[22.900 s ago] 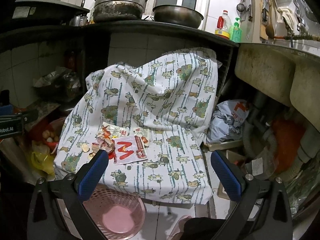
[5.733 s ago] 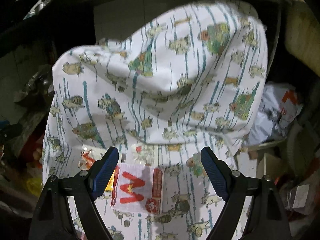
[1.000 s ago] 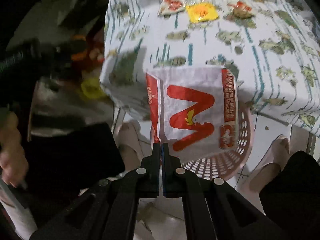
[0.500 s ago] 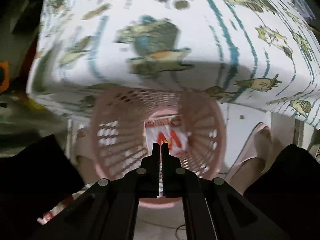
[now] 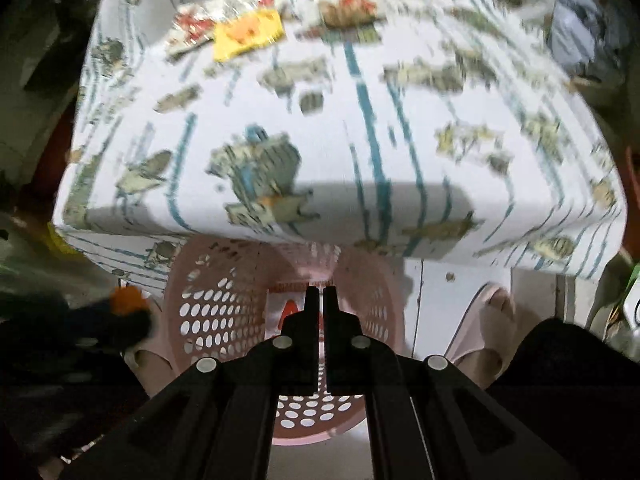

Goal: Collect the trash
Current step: 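Open the right gripper over the basket while the left gripper releases the orange cap, then move both grippers back up to the remaining wrappers on the cloth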

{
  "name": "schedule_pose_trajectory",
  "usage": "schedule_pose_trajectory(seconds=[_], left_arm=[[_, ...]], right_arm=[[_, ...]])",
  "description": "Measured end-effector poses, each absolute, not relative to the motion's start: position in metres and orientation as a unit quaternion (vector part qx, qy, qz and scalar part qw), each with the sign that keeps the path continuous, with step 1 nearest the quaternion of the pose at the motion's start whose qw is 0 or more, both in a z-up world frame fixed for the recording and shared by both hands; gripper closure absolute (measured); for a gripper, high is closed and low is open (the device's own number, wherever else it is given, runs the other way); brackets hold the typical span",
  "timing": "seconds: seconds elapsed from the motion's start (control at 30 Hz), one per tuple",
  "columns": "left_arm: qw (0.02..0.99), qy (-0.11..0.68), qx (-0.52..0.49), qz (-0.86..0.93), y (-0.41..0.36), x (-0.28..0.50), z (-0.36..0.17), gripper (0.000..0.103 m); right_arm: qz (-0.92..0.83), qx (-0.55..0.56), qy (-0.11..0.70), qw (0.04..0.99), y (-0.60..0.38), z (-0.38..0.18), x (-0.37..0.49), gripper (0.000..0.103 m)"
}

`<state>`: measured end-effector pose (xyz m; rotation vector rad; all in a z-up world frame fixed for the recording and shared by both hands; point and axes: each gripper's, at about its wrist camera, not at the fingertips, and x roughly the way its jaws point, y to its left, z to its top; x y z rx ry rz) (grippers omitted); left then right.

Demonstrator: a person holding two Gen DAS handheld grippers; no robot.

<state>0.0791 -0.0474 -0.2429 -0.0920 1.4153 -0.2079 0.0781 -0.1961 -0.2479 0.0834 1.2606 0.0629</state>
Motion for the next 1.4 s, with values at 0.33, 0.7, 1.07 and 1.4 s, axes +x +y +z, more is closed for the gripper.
schedule_pose_trajectory(seconds=[0.33, 0.7, 1.07, 1.4], left_arm=[[0.726, 0.684, -0.014, -0.071, -0.054, 0.091, -0.289, 0.032], [0.731, 0.679, 0.021, -0.063, -0.059, 0.086, -0.273, 0.032], [0.81, 0.581, 0.066, -0.044, -0.051, 0.083, -0.164, 0.032], [0.891, 0.447, 0.056, -0.051, -0.044, 0.068, -0.071, 0.032]], right_arm=[[0.021, 0.032, 0.588, 0.808, -0.208, -0.239, 0.081, 0.1], [0.018, 0.036, 0.57, 0.82, -0.211, -0.227, 0.076, 0.1], [0.029, 0.066, 0.524, 0.849, -0.212, -0.179, 0.067, 0.1], [-0.009, 0.043, 0.449, 0.893, -0.215, -0.135, 0.062, 0.1]])
